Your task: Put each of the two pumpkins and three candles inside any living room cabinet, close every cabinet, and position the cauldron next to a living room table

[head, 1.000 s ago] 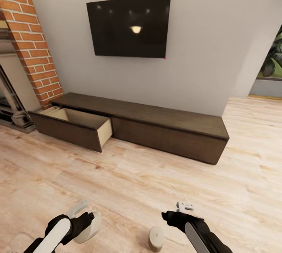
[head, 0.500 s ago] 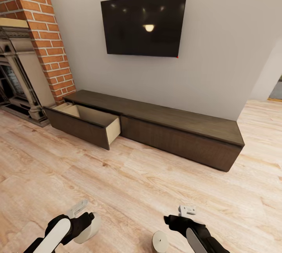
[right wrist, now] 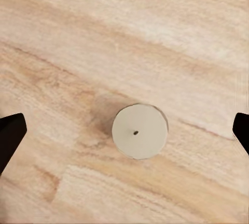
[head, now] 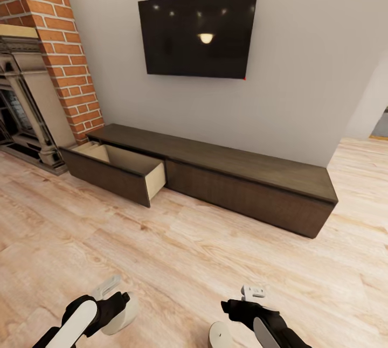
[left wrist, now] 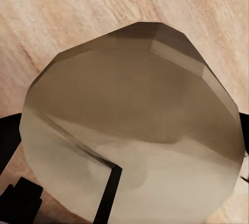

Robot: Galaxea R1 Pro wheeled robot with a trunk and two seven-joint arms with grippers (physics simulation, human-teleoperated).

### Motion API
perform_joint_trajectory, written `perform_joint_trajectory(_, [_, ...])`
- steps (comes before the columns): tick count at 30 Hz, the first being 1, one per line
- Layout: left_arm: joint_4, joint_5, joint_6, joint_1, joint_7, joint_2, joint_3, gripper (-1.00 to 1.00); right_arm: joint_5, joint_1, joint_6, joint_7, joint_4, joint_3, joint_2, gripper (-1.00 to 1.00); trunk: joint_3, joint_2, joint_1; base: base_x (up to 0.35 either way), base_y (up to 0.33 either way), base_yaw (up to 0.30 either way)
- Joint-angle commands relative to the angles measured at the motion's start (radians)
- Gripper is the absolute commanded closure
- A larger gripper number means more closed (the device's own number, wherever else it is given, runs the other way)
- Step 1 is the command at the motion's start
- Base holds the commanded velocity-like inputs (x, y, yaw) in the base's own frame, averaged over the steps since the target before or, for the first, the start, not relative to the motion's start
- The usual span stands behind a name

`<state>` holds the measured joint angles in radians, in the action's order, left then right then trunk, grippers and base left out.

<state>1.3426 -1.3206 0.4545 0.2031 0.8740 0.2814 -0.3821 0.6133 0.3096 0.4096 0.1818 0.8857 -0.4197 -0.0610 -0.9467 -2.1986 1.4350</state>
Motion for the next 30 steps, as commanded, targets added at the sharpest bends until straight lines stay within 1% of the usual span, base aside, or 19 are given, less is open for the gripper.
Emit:
perform_joint_trajectory(1, [0.001, -0.003, 0.004, 0.001, 0.005, 0.001, -0.002, 1.0, 0.008, 0.001, 0.002, 0.01, 0.002, -0.005, -0.001, -1.0, -0.001, 0.0, 0.0, 0.215, 0.0, 0.0])
perform_joint_trajectory(9, [0.001, -0.004, 0.004, 0.001, 0.005, 0.001, -0.003, 1.0, 0.01, 0.0, 0.003, 0.01, 0.002, -0.005, -0.001, -1.0, -0.001, 0.0, 0.0, 0.03, -0.025, 0.0])
perform_joint_trajectory(16, [0.001, -0.005, 0.004, 0.001, 0.005, 0.001, -0.003, 1.0, 0.007, 0.0, 0.004, 0.01, 0.002, -0.007, 0.0, -1.0, -0.001, 0.0, 0.0, 0.001, -0.235, 0.006])
perform_joint_trajectory(25, [0.001, -0.005, 0.004, 0.001, 0.005, 0.001, -0.003, 1.0, 0.006, 0.0, 0.005, 0.01, 0.003, -0.008, 0.0, -1.0, -0.001, 0.0, 0.0, 0.0, -0.274, 0.224])
perform_joint_trajectory(30, [0.001, -0.006, 0.004, 0.001, 0.005, 0.001, -0.002, 1.0, 0.006, 0.0, 0.005, 0.01, 0.002, -0.008, 0.0, -1.0, -0.001, 0.0, 0.0, 0.0, -0.116, 0.273])
